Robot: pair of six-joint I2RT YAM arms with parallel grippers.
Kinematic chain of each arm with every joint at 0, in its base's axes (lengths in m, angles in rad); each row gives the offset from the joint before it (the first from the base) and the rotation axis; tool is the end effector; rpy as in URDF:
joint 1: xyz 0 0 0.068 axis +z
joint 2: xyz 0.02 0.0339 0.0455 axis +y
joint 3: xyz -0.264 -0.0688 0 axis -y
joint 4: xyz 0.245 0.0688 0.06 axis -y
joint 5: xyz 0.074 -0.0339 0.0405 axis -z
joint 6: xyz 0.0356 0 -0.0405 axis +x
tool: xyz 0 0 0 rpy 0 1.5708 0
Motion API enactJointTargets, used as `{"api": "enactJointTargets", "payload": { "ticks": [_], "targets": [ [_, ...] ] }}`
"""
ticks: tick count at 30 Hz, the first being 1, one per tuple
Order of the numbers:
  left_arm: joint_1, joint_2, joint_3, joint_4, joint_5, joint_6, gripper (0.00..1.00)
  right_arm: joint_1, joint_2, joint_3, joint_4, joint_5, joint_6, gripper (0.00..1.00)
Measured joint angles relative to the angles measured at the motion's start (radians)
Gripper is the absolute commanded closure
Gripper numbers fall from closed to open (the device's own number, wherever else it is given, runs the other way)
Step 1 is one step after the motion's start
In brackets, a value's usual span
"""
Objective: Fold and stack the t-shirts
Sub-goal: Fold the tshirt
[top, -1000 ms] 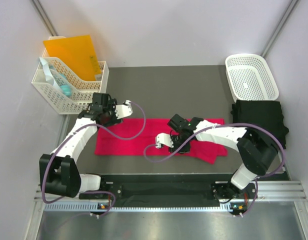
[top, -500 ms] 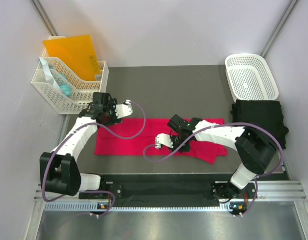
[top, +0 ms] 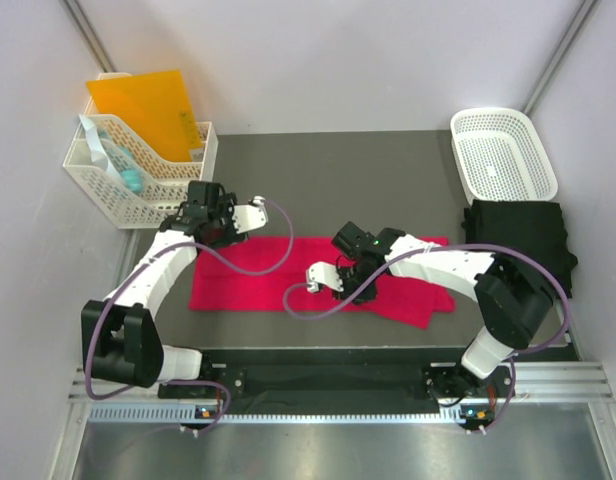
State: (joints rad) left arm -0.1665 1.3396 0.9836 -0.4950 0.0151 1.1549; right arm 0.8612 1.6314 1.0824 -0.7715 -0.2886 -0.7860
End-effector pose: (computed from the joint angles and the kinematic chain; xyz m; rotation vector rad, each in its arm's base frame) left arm 0.2783 -0.0473 0.2589 1.5200 1.9443 0.4241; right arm 0.1898 0.2365 0.1956 -2.1428 1.9135 0.4307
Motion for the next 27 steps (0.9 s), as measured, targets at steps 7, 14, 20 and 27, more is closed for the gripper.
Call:
{"api": "enactJointTargets", "payload": {
  "ticks": [7,14,20,27],
  "targets": [
    [0.000,0.012,0.003,0.003,-0.001,0.011,0.28,-0.001,0.000,0.000,-0.019,-0.010,-0.013,0.58],
    [-0.002,0.036,0.027,0.007,0.001,0.018,0.26,-0.143,-0.001,0.110,-0.019,0.040,0.038,1.00],
    [-0.026,0.047,0.043,0.010,0.007,0.003,1.00,-0.434,0.025,0.262,0.039,0.042,0.128,1.00],
    [-0.046,0.047,0.043,0.011,0.001,-0.007,1.00,-0.538,0.133,0.240,0.051,0.059,0.196,1.00]
  ]
}}
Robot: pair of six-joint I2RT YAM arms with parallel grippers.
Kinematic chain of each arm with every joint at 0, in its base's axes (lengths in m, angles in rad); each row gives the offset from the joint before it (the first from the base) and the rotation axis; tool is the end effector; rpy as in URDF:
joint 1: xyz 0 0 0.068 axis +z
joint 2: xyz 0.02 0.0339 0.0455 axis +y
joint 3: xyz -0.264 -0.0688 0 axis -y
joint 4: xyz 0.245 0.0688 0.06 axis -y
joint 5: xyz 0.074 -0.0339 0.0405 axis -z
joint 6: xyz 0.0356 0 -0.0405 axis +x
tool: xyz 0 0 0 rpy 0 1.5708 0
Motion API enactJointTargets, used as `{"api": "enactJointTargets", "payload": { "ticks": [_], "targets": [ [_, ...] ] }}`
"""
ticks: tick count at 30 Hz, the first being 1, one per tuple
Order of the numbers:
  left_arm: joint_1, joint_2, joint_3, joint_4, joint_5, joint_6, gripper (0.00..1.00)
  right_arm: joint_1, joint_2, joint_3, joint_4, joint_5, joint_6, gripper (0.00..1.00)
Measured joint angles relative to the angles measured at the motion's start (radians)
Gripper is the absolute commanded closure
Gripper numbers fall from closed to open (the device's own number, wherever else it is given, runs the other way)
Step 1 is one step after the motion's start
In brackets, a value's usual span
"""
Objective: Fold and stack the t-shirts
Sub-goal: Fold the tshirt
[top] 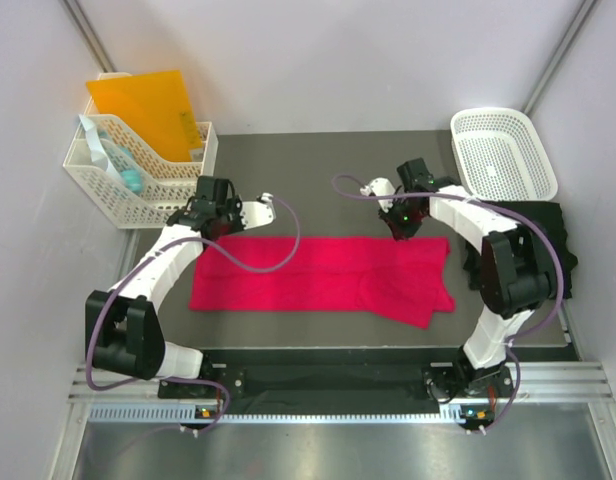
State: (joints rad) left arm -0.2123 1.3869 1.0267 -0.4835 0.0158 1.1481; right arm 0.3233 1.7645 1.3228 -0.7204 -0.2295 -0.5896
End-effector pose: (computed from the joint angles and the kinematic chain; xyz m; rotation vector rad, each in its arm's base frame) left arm 0.2883 -0.0627 0.2610 1.5502 1.9045 0.4041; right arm 0.3399 0.1224 0.2224 -1.2470 2.3933 0.2340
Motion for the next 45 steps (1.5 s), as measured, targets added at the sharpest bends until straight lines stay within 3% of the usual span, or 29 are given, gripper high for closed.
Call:
{"api": "enactJointTargets", "payload": {
  "ticks": [9,18,28,33,36,40,45],
  "targets": [
    [0.000,0.000,0.000,0.032,-0.039,-0.002,1.00,-0.002,0.002,-0.124,0.013,0.034,0.043,1.00],
    [0.000,0.000,0.000,0.027,-0.035,-0.008,1.00,-0.058,-0.001,-0.138,0.024,0.095,0.060,1.00],
    [0.000,-0.017,-0.117,-0.034,-0.005,0.164,1.00,-0.085,-0.015,-0.138,0.021,0.151,0.039,1.00],
    [0.000,-0.026,-0.151,-0.101,0.002,0.250,0.72,-0.090,-0.017,-0.138,0.021,0.167,0.033,0.96],
    [0.000,-0.037,-0.171,-0.116,0.002,0.274,0.68,-0.095,-0.017,-0.138,0.021,0.176,0.033,0.93],
    [0.002,-0.048,-0.196,-0.126,-0.002,0.291,0.53,-0.099,-0.018,-0.138,0.021,0.184,0.032,0.92],
    [0.016,-0.055,-0.227,-0.124,-0.016,0.299,0.51,-0.099,-0.022,-0.138,0.021,0.190,0.032,0.92]
  ]
}}
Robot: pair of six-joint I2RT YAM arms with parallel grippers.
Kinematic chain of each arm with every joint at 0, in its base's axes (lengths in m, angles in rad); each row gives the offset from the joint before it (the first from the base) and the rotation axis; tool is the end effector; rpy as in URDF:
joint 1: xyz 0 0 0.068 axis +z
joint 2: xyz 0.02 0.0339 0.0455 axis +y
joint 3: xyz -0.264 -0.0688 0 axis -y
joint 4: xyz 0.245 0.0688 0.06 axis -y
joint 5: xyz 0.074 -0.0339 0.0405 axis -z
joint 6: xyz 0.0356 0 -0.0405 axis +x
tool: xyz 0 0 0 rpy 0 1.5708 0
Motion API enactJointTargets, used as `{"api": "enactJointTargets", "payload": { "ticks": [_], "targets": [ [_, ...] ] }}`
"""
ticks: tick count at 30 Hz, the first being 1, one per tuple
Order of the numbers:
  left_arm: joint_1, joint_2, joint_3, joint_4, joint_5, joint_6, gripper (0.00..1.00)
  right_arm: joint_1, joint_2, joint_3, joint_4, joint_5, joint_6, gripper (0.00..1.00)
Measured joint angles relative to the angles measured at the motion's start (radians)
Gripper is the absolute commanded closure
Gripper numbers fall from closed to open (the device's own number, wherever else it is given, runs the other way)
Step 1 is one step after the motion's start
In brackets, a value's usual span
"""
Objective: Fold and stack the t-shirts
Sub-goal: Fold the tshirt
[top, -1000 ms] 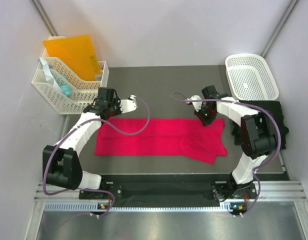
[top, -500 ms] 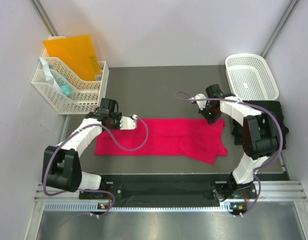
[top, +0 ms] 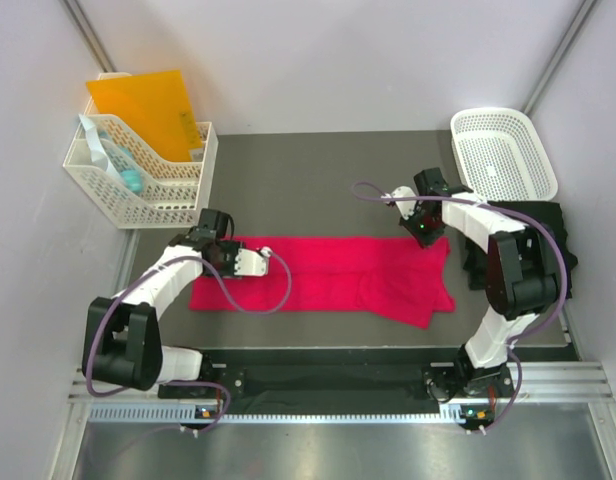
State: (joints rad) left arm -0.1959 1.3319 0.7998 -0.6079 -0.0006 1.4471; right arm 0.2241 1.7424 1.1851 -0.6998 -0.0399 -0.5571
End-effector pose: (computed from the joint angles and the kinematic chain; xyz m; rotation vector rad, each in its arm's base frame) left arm 0.2402 -0.0476 0.1978 2.0287 1.8875 0.3557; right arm 0.3298 0.0766 0.1907 -1.0841 2.6094 -0.0185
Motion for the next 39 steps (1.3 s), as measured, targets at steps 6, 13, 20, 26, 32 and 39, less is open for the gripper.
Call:
{"api": "enactJointTargets", "payload": {
  "ticks": [6,13,20,26,32,39],
  "targets": [
    [0.053,-0.002,-0.068,0.011,-0.034,0.026,0.51,0.000,-0.001,0.000,0.000,0.000,0.000,0.92],
    [0.093,0.037,-0.078,0.052,-0.043,0.033,0.51,0.000,-0.001,0.000,0.000,-0.001,0.000,0.92],
    [0.093,0.080,-0.078,0.079,-0.042,0.025,0.62,0.000,-0.001,0.000,-0.001,-0.002,0.001,0.92],
    [0.093,0.095,-0.078,0.085,-0.041,0.018,1.00,0.000,-0.001,0.000,-0.002,-0.002,0.001,0.92],
    [0.093,0.101,-0.064,0.072,-0.041,0.019,1.00,0.000,-0.001,0.000,-0.002,-0.002,0.001,0.92],
    [0.099,0.101,-0.014,0.047,-0.044,0.034,1.00,0.000,-0.001,0.000,-0.002,-0.003,0.001,0.92]
  ]
}}
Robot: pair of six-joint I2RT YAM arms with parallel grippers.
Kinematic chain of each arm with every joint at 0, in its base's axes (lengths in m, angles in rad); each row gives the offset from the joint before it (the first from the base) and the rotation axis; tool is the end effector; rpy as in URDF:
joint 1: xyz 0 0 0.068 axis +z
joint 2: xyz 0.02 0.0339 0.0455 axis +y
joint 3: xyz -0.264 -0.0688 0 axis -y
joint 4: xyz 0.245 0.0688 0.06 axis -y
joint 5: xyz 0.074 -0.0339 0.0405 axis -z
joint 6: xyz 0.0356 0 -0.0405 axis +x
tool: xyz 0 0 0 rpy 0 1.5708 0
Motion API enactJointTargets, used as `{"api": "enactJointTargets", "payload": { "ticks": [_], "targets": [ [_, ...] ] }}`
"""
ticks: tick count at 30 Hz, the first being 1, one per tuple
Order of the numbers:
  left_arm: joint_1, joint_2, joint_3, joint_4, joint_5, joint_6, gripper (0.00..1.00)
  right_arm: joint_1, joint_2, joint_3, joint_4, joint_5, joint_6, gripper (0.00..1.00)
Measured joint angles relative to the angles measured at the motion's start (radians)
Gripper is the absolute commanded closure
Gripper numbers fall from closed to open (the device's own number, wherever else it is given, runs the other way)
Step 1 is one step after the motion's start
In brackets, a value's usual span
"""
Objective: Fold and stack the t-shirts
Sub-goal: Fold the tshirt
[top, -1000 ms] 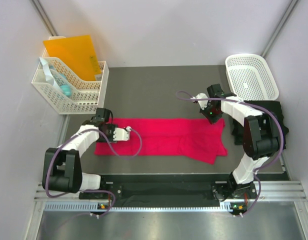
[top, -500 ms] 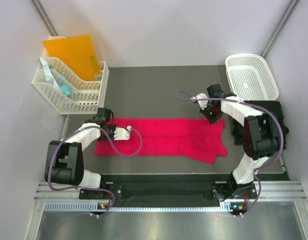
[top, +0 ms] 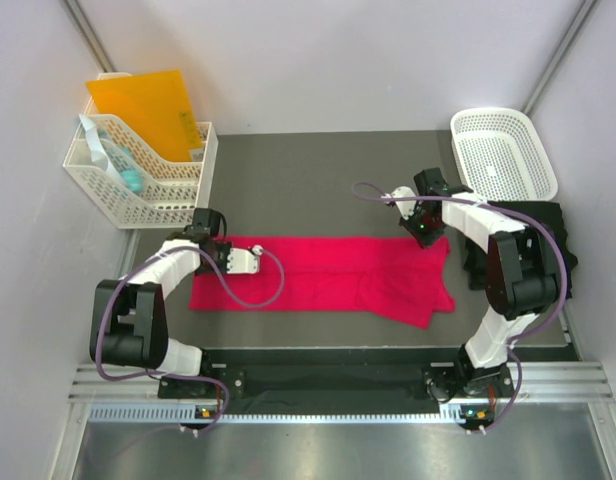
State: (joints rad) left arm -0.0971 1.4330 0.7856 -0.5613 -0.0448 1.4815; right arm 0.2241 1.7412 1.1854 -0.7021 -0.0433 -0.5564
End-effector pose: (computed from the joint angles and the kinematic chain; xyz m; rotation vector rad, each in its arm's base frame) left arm 0.2531 -0.0231 0.1726 2.0263 2.0272 0.3843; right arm 0.3295 0.0767 0.1911 -1.0840 2.6098 -0.0134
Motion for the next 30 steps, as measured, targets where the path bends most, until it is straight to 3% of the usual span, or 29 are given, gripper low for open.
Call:
{"api": "enactJointTargets", "payload": {
  "ticks": [11,12,13,14,16,17,21,30],
  "targets": [
    [0.013,-0.003,-0.005,-0.041,-0.057,0.076,1.00,0.000,0.000,0.000,0.000,-0.003,0.000,0.91],
    [0.013,-0.001,-0.011,-0.041,-0.062,0.080,0.97,0.000,0.000,0.000,0.000,-0.003,0.000,0.91],
    [0.014,0.006,-0.016,-0.040,-0.070,0.084,0.86,0.000,0.000,0.000,0.000,-0.003,0.000,0.91],
    [0.014,0.016,-0.020,-0.036,-0.078,0.086,0.64,0.000,0.000,0.000,0.000,-0.003,0.000,0.91],
    [0.014,0.045,-0.027,-0.025,-0.092,0.092,0.49,0.000,0.000,0.000,-0.001,-0.003,0.000,0.89],
    [0.015,0.065,-0.029,-0.018,-0.107,0.089,0.26,0.000,0.000,0.000,-0.001,-0.003,0.000,0.88],
    [0.011,0.085,-0.014,0.060,-0.155,0.078,0.02,0.000,0.000,0.000,-0.003,-0.003,-0.002,0.88],
    [0.030,0.135,0.127,0.056,-0.129,-0.108,0.01,-0.001,-0.024,-0.048,-0.025,-0.007,-0.027,0.89]
  ]
}}
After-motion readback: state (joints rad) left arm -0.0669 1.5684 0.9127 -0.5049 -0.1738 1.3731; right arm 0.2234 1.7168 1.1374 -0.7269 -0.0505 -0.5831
